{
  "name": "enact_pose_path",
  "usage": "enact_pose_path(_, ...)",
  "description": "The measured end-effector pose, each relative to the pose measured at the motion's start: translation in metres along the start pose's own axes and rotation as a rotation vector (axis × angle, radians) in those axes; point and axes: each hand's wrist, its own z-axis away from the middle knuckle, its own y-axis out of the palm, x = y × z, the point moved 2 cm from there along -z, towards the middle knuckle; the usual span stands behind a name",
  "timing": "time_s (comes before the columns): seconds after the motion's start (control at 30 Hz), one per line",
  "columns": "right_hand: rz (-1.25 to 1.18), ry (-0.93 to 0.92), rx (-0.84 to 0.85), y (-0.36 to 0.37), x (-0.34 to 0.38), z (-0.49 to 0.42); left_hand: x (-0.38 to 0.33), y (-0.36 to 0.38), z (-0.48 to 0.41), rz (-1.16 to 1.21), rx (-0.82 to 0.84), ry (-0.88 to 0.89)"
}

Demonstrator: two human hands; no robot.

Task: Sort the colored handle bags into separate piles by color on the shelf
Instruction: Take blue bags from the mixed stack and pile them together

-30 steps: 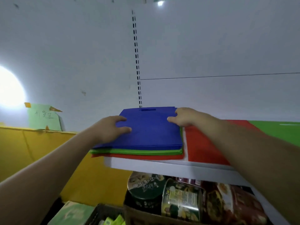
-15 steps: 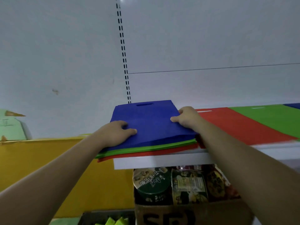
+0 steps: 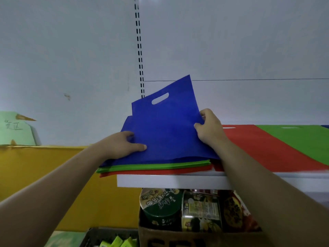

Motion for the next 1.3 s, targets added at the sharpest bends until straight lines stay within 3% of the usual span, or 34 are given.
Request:
enact_pose_path(0.2, -0.395, -0.153, -0.032, -0.006, 0.009, 0.011, -0.003, -0.006, 0.01, 0.303, -0.145, 0.032)
enact_pose_path(0.33, -0.448, -0.173, -0.079, -0.012, 0.014, 0.014, -0.002, -0.011, 0.022, 0.737, -0.343, 0.04)
enact_pose_path(0.5, -0.436, -0.193, -0.148, -0.023, 0.032, 0.021, 0.001, -0.019, 0.041, 1.036, -0.33, 0.119)
enact_pose_path(0.73, -0.392, -0.132, -0.202, -0.057, 0.066, 0.045, 0.0, -0.031, 0.065, 0.664, -0.417, 0.452)
enact_pose_path(0.93, -0.276, 0.0, -0.211, -0.083, 0.069, 0.068, -0.003, -0.024, 0.067, 0.63, -0.356, 0.562)
enact_pose_path(1.3, 0.082, 0.123, -0.456, -0.174, 0.048, 0.171, -0.072, 0.038, 0.081, 0.575, -0.115, 0.779)
